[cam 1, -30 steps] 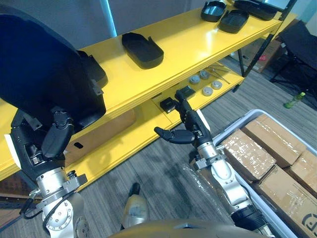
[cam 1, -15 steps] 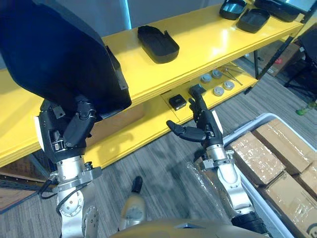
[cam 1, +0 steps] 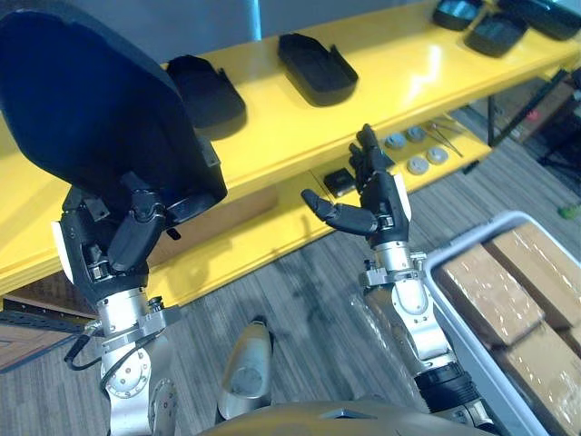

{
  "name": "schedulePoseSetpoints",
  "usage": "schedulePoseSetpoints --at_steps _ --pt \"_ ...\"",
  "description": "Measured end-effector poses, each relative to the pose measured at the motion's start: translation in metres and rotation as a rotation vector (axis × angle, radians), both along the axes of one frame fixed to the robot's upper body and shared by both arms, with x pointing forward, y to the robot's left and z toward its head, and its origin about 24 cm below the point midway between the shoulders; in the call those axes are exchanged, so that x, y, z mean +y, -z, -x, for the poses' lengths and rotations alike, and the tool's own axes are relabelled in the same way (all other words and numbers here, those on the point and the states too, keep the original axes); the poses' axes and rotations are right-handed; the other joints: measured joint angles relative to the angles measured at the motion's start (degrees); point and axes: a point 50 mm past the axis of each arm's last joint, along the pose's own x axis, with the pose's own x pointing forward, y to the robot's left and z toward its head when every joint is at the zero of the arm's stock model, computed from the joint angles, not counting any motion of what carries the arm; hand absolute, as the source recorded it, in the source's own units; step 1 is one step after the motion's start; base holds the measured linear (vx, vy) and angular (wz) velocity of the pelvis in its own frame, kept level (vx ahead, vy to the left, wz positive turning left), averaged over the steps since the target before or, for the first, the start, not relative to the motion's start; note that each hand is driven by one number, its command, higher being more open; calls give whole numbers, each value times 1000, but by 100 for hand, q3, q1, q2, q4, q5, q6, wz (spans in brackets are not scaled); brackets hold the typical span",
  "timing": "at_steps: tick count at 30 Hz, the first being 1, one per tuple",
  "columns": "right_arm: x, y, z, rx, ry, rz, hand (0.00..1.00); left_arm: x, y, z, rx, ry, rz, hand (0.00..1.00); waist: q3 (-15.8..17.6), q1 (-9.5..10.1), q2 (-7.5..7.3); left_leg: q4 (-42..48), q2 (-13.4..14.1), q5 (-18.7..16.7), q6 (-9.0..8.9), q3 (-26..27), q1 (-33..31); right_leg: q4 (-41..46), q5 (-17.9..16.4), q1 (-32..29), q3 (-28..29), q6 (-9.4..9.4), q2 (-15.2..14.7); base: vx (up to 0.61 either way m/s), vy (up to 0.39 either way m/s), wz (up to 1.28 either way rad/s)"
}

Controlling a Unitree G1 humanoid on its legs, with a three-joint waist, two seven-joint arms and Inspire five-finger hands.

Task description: Walk over and take three plastic housings, then place them on the shelf

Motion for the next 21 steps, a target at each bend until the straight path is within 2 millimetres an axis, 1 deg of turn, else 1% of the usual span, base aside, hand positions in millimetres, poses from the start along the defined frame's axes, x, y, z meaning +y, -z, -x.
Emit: schedulePoseSetpoints --at_steps 1,2,3,4,5,6,7,8,9,10,11,12,13,14,15,16,17,18,19,21 --pt "1 -2 -1 -13 9 -13 100 4 -2 1 2 -31 -32 0 -14 -13 -21 -194 -116 -25 42 -11 112 766 573 -495 391 -326 -155 187 340 43" --pt "2 -5 -2 -23 9 -20 100 7 -3 1 1 -47 -44 0 -10 -21 -14 -289 -146 -22 79 -78 172 1181 666 -745 659 -189 -104 206 260 33" --pt "4 -10 -4 -46 9 -28 100 11 -6 0 -9 -66 -52 0 -7 -63 -7 -501 -237 38 205 -287 320 1989 446 -1154 961 -81 184 287 161 66" --pt "4 -17 -8 -78 8 -24 100 13 -9 -4 -26 -80 -44 0 7 -160 13 -799 -394 142 384 -528 631 2340 -101 -1338 1027 -60 609 300 120 76" --pt "4 -20 -10 -92 11 -16 100 14 -9 -5 -30 -80 -42 0 9 -180 16 -933 -453 166 420 -579 796 2296 -269 -1374 1018 -76 759 272 80 67" --pt "3 -24 -11 -109 16 -1 100 13 -10 -7 -33 -77 -42 0 9 -187 26 -1058 -520 180 434 -654 966 2178 -406 -1400 1011 -104 891 297 46 74" --pt "-2 -35 -12 -160 15 18 100 12 -10 -11 -39 -63 -40 0 -34 -264 109 -1194 -592 221 402 -854 1214 1532 -618 -1482 1075 -109 1272 296 26 86" --pt "-5 -41 -12 -189 13 19 100 11 -11 -12 -44 -56 -41 0 -54 -324 141 -1206 -614 211 402 -970 1252 1207 -642 -1527 1150 -100 1416 347 3 118" --pt "-10 -55 -9 -253 3 8 100 9 -12 -15 -54 -38 -42 0 -76 -354 175 -1245 -675 190 380 -1187 1313 677 -634 -1696 1440 -84 1648 287 -43 120" --pt "-16 -68 -5 -311 2 -3 100 6 -12 -18 -56 -18 -38 0 -91 -385 177 -1254 -757 177 351 -1443 1369 303 -566 -1849 1698 24 1760 291 -69 120" --pt "-18 -73 -3 -334 -2 -2 100 6 -11 -19 -49 -10 -36 0 -97 -423 168 -1252 -807 164 328 -1569 1408 116 -503 -1862 1780 77 1772 299 -133 120" --pt "-20 -79 -2 -364 -9 4 100 6 -5 -19 -25 -2 -33 0 -156 -468 75 -1249 -934 112 242 -1707 1499 -292 -228 -1815 1860 83 1743 242 -147 88" --pt "-19 -81 -2 -374 -17 7 100 7 -3 -18 -13 -1 -34 0 -224 -464 -32 -1238 -1029 80 197 -1729 1515 -509 114 -1798 1847 -12 1654 306 -216 97" --pt "-20 -85 -3 -391 -24 20 100 7 0 -19 1 5 -18 0 -318 -471 -93 -1136 -1104 -79 132 -1827 1518 -716 320 -1699 1778 63 1559 295 -201 68" --pt "-21 -87 -4 -396 -25 34 100 4 5 -18 16 21 13 0 -394 -406 71 -1049 -935 -185 26 -1929 1475 -983 379 -1516 1600 -11 1733 282 -184 53" --pt "-21 -87 -4 -396 -25 36 100 4 5 -18 19 29 13 0 -420 -360 117 -1054 -852 -227 2 -1963 1481 -1121 406 -1442 1536 -49 1811 224 -152 25" --pt "-23 -87 -5 -389 -25 40 100 4 6 -17 20 49 17 0 -444 -298 153 -1114 -732 -245 -14 -1980 1506 -1298 446 -1336 1475 -110 1932 170 -140 15" --pt "-25 -87 -5 -386 -23 46 100 4 7 -17 19 64 24 0 -452 -284 164 -1232 -641 -243 -21 -1988 1549 -1409 464 -1274 1426 -140 2001 171 -145 17" --pt "-27 -87 -5 -379 -25 35 100 4 8 -16 23 71 23 0 -460 -295 177 -1316 -586 -241 -23 -1987 1576 -1489 474 -1231 1386 -166 2045 125 -91 11" --pt "-30 -85 -5 -368 -23 26 100 2 8 -16 26 81 20 0 -465 -316 186 -1359 -559 -225 -41 -1968 1577 -1578 480 -1166 1357 -178 2067 88 -40 8"
